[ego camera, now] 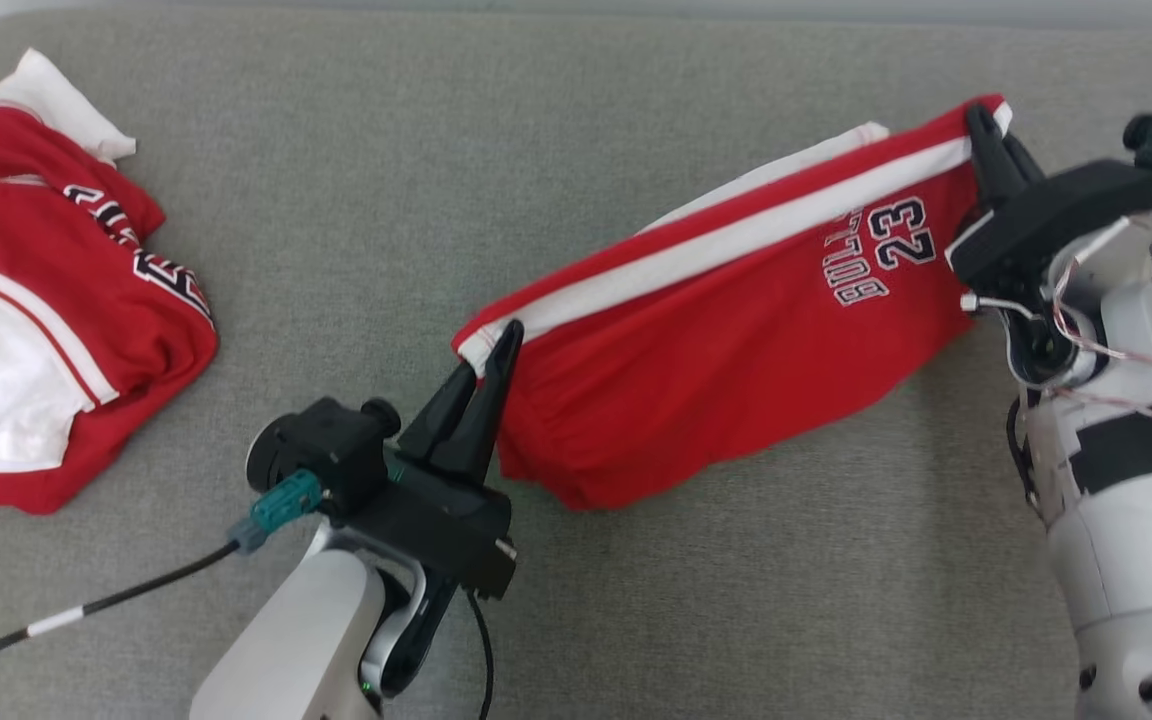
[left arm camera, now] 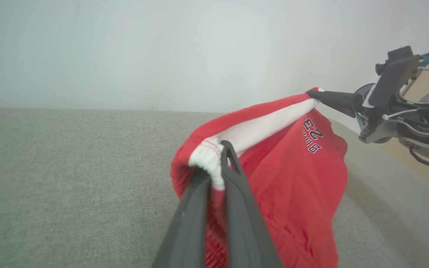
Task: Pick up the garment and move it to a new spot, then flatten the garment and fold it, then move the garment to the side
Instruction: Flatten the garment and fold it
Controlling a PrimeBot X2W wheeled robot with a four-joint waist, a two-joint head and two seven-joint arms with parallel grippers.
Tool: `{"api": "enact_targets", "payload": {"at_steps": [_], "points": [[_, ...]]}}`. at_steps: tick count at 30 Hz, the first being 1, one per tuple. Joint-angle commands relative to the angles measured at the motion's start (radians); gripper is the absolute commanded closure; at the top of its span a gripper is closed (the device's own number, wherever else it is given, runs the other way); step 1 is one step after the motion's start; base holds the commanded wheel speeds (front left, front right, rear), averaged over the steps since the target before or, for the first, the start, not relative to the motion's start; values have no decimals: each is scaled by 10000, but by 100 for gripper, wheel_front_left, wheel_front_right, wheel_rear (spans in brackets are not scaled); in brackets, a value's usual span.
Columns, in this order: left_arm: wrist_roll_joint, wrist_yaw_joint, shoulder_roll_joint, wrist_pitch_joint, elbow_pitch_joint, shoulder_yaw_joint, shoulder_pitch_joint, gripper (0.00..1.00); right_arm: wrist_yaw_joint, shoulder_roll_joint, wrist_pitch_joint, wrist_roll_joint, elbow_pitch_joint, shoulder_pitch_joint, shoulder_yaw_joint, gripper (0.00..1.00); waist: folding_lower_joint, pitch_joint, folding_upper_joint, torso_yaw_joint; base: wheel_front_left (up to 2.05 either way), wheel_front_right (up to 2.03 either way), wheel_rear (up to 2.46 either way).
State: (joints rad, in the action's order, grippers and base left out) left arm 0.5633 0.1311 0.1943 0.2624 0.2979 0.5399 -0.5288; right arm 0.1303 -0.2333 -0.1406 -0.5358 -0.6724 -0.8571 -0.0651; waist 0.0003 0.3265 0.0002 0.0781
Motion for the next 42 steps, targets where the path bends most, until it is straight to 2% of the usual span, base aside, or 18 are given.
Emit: {"api": "enact_targets", "payload": {"at_steps": [1, 8, 9, 10, 11, 12, 19, 28, 37, 42], "points": [[19, -8, -73, 36, 160, 23, -259, 100, 4, -46, 149, 280, -446, -435, 199, 100, -3, 412, -2, 311, 0, 0, 0], [-142, -8, -219, 36, 533, 287, -721, 100, 4, -71, 654, 830, -2331, -1699, 574, 100, -3, 661, -2, 419, 0, 0, 0], [-166, -8, -231, 36, 600, 283, -731, 100, 4, -51, 751, 869, -2502, -1817, 647, 95, -3, 655, -2, 416, 0, 0, 0], [-256, -8, -225, 36, 615, 294, -779, 55, 4, -27, 857, 891, -2655, -1908, 715, 16, -3, 644, -2, 409, 0, 0, 0], [-320, -8, -230, 36, 627, 229, -795, 17, 4, 27, 950, 884, -2790, -1943, 811, 0, -3, 620, -2, 388, 0, 0, 0], [-375, -8, -251, 36, 664, 178, -744, 0, 4, 53, 1035, 865, -2906, -1943, 914, 0, -3, 588, -2, 365, 0, 0, 0], [-853, -7, -324, 36, 515, -165, -171, 0, 4, -135, 1537, 461, -3217, -1566, 1676, 0, -3, 179, -2, 228, 0, 0, 0], [-1805, -7, -328, 36, 68, -1012, 1005, 0, 4, -684, 2053, -339, -2976, -591, 2517, 0, -3, -501, -2, 234, 0, 0, 0], [-3019, -169, -488, 36, -934, -2767, 2514, 0, 4, -1430, 2501, -1098, -2865, 530, 3149, 0, -3, -1082, -2, 437, 0, 0, 0], [-3418, -323, -816, 36, -1759, -3964, 3313, 0, 4, -1642, 2714, -1285, -3116, 811, 3299, 0, -3, -1078, -2, 635, 0, 0, 0]]}}
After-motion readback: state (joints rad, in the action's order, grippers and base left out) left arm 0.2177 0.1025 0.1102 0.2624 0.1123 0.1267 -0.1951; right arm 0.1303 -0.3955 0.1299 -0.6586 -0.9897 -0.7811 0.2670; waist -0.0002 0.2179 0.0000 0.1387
